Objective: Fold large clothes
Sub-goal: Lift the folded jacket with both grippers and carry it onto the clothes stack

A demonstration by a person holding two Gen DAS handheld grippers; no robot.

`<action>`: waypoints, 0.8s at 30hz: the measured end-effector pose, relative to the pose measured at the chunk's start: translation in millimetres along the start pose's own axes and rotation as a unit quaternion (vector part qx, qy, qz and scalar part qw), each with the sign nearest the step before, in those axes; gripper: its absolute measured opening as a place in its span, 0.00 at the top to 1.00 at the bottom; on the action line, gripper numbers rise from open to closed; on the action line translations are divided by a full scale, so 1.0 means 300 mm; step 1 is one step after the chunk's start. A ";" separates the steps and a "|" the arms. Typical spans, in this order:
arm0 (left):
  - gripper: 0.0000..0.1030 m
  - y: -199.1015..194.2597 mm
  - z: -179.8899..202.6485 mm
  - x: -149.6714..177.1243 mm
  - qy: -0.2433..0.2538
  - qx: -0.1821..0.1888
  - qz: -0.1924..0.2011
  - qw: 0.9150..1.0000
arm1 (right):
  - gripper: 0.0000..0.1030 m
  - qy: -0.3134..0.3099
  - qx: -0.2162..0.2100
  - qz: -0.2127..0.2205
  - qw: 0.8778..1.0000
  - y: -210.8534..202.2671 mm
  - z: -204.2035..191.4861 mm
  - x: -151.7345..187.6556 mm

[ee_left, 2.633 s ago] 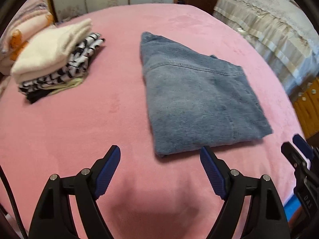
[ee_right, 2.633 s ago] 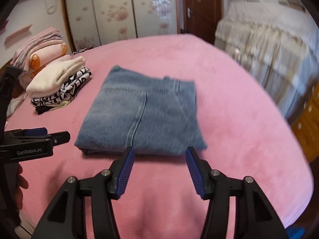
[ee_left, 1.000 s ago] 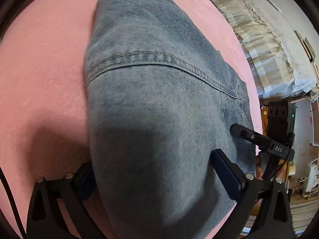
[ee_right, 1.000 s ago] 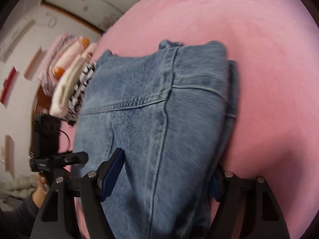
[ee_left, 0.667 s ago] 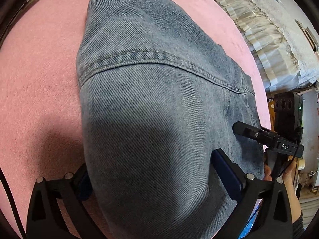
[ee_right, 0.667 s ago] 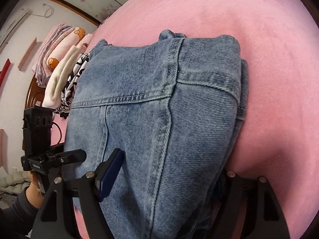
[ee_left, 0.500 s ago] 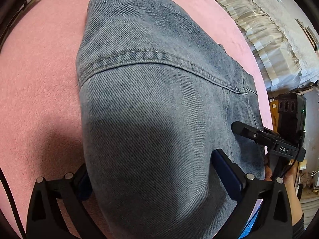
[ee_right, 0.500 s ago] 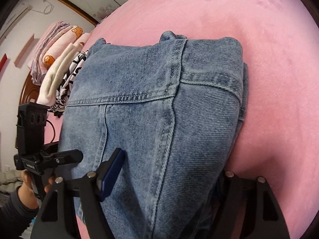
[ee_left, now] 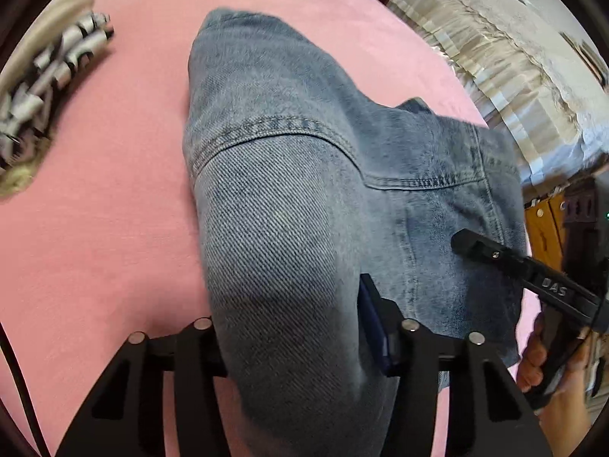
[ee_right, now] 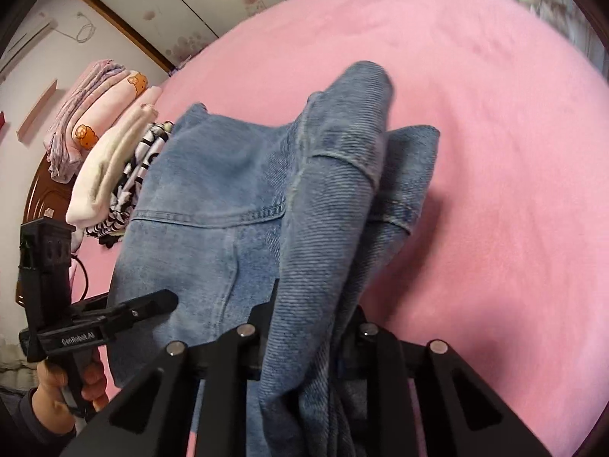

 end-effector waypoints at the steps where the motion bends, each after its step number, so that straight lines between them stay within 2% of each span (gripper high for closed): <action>1: 0.53 -0.019 0.005 0.011 0.004 -0.006 0.002 1.000 | 0.81 -0.004 -0.001 0.006 1.000 -0.020 -0.037 0.014; 7: 0.55 -0.177 -0.020 0.114 0.014 -0.024 0.005 1.000 | 0.82 -0.011 -0.006 0.005 1.000 -0.071 -0.218 0.140; 15: 0.55 -0.425 -0.178 0.314 0.001 -0.042 0.005 0.999 | 0.82 -0.023 -0.049 -0.015 0.998 -0.086 -0.489 0.314; 21: 0.55 -0.666 -0.358 0.406 -0.015 -0.062 0.025 0.998 | 0.82 -0.075 -0.067 -0.023 0.995 -0.096 -0.761 0.350; 24: 0.55 -0.803 -0.451 0.396 -0.021 -0.073 0.042 0.996 | 0.82 -0.097 -0.086 -0.017 0.991 -0.109 -0.902 0.317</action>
Point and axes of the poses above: each gripper's, at about its wrist camera, not at the fingertips, and y roughly the way its jaws point, z to its right, x to its underside, the point moved 8 cm from there along y, roughly the way its jaws point, and after that the axes turned 7 degrees about -z, right-handed, at the moved point
